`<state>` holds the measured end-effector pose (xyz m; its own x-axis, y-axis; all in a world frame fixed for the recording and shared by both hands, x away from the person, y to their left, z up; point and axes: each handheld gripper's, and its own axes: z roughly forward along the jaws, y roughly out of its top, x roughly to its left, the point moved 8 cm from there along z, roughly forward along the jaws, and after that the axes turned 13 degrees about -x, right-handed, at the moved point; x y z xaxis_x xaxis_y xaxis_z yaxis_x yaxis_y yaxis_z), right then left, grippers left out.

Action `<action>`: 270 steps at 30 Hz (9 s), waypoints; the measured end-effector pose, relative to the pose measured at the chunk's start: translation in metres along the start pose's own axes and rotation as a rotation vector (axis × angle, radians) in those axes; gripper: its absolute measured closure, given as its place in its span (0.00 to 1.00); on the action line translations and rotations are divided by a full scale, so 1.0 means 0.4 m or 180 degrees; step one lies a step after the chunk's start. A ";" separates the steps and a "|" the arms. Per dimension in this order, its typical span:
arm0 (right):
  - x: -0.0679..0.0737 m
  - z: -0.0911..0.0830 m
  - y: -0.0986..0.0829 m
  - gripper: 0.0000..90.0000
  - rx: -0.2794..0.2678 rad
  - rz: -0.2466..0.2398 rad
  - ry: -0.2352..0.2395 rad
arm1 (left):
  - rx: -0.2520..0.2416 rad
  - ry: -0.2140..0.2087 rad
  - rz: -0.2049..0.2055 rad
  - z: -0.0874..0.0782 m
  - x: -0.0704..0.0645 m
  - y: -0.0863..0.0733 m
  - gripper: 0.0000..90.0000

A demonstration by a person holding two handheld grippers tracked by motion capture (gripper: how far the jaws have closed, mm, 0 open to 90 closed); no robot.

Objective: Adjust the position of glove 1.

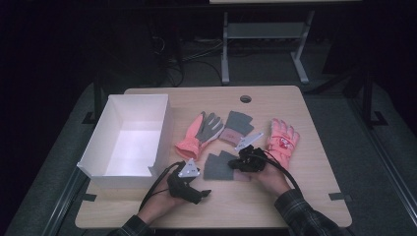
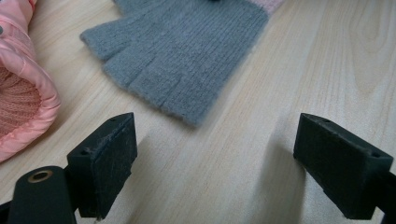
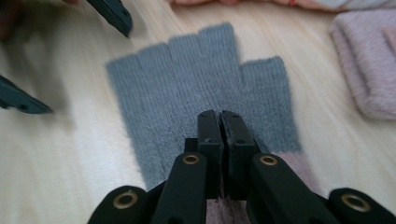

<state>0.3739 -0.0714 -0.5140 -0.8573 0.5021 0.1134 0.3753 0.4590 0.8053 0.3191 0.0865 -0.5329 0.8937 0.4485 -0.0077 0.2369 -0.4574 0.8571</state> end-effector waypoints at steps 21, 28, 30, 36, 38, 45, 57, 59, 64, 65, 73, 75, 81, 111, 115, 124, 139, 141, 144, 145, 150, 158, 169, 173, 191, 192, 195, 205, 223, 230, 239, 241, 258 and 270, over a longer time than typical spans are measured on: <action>0.071 -0.147 -0.070 0.97 -0.0030 0.0213 -0.0034 | -0.0026 0.0006 -0.0013 0.002 -0.001 0.001 0.14; 0.082 -0.136 -0.098 0.87 0.0062 0.0238 0.0004 | -0.0039 0.0050 -0.0044 0.004 -0.001 0.002 0.14; 0.078 -0.152 -0.082 0.79 -0.0044 0.0247 -0.0036 | -0.0047 0.0057 -0.0055 0.005 -0.001 0.003 0.14; 0.051 -0.209 -0.087 0.98 -0.0148 0.0278 -0.0164 | 0.0056 0.0002 -0.0238 -0.013 -0.009 0.022 0.40; 0.039 -0.227 -0.092 1.00 -0.0168 0.0297 -0.0209 | 0.0050 -0.0100 -0.0272 -0.017 -0.024 0.030 0.57; 0.007 -0.252 -0.111 1.00 -0.0162 0.0324 -0.0327 | 0.0062 -0.0441 -0.0241 -0.010 -0.091 0.059 0.99; -0.034 -0.243 -0.141 1.00 0.0023 0.0287 -0.0376 | 0.0195 -0.0569 -0.0145 0.058 -0.158 0.064 0.99; -0.035 -0.239 -0.145 1.00 0.0064 0.0316 -0.0383 | 0.0205 -0.0541 -0.0111 0.060 -0.153 0.065 0.99; -0.034 -0.235 -0.162 1.00 0.0138 0.0341 -0.0365 | 0.0245 -0.0478 -0.0143 0.066 -0.136 0.067 0.98; -0.034 -0.235 -0.162 1.00 0.0138 0.0341 -0.0365 | 0.0245 -0.0478 -0.0143 0.066 -0.136 0.067 0.98; -0.011 -0.249 -0.181 1.00 0.0155 0.0386 -0.0284 | 0.0237 -0.0411 -0.0136 0.080 -0.110 0.087 0.98; -0.002 -0.252 -0.186 1.00 0.0161 0.0415 -0.0256 | 0.0194 -0.0411 -0.0177 0.087 -0.103 0.094 0.97; 0.014 -0.254 -0.191 1.00 0.0140 0.0421 -0.0143 | 0.0211 -0.0401 -0.0181 0.102 -0.084 0.106 0.99; 0.148 -0.183 -0.164 1.00 0.0172 0.0178 0.0526 | 0.0190 -0.0319 -0.0283 0.171 -0.011 0.145 0.99; 0.164 -0.169 -0.156 1.00 0.0165 0.0139 0.0595 | 0.0166 -0.0321 -0.0284 0.185 -0.017 0.152 0.99; 0.202 -0.123 -0.134 1.00 0.0155 -0.0062 0.0769 | 0.0174 -0.0400 -0.0264 0.214 -0.036 0.168 0.99; 0.245 -0.067 -0.109 1.00 0.0172 -0.0206 0.0918 | 0.0212 -0.0516 -0.0198 0.223 -0.064 0.172 0.99; 0.246 -0.071 -0.109 1.00 0.0169 -0.0207 0.0923 | 0.0189 -0.0527 -0.0198 0.221 -0.062 0.172 0.99; 0.224 -0.106 -0.100 1.00 0.0032 -0.0156 0.0790 | 0.0146 -0.0515 -0.0248 0.208 -0.052 0.179 0.99; 0.224 -0.106 -0.100 1.00 0.0032 -0.0156 0.0790 | 0.0146 -0.0515 -0.0248 0.208 -0.052 0.179 0.99; 0.172 -0.168 -0.104 0.82 -0.0155 0.0010 0.0472 | 0.0043 -0.0494 -0.0263 0.181 -0.040 0.190 0.87; 0.105 -0.239 -0.139 0.46 -0.0260 0.0116 -0.0100 | 0.0049 -0.0461 -0.0248 0.156 -0.026 0.185 0.55; -0.012 -0.338 -0.241 0.17 -0.0219 0.0323 -0.0890 | 0.0085 -0.0289 -0.0203 0.123 0.021 0.170 0.27; -0.048 -0.357 -0.271 0.13 -0.0193 0.0430 -0.1135 | 0.0047 -0.0262 -0.0260 0.122 0.029 0.170 0.18; -0.127 -0.349 -0.313 0.04 -0.0310 0.0628 -0.1389 | 0.0067 -0.0017 -0.0187 0.151 0.078 0.199 0.17; -0.127 -0.349 -0.314 0.04 -0.0314 0.0629 -0.1390 | 0.0053 0.0017 -0.0194 0.154 0.083 0.204 0.17; -0.127 -0.349 -0.314 0.04 -0.0316 0.0632 -0.1393 | 0.0065 0.0023 -0.0213 0.160 0.098 0.218 0.17; -0.128 -0.349 -0.314 0.03 -0.0312 0.0629 -0.1401 | 0.0025 0.0121 -0.0336 0.192 0.154 0.274 0.23; -0.129 -0.348 -0.314 0.03 -0.0317 0.0624 -0.1398 | 0.0054 0.0374 -0.0426 0.311 0.270 0.348 0.52; -0.130 -0.348 -0.314 0.03 -0.0308 0.0621 -0.1399 | 0.0136 0.0448 -0.0437 0.370 0.296 0.342 0.60; -0.131 -0.347 -0.313 0.03 -0.0310 0.0623 -0.1397 | 0.0303 0.0597 -0.0403 0.408 0.322 0.305 0.66; -0.131 -0.348 -0.313 0.03 -0.0307 0.0620 -0.1398 | 0.0318 0.0582 -0.0421 0.414 0.323 0.299 0.68; -0.132 -0.347 -0.313 0.03 -0.0307 0.0627 -0.1408 | 0.0331 0.0375 -0.0647 0.412 0.331 0.297 0.96; -0.132 -0.347 -0.313 0.03 -0.0306 0.0620 -0.1409 | 0.0164 0.0134 -0.0667 0.362 0.310 0.345 0.96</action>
<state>0.3234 -0.2571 -0.5400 -0.5345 0.8448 0.0259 0.4617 0.2662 0.8462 0.5179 -0.0320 -0.4901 0.8064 0.5692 -0.1605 0.4360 -0.3889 0.8116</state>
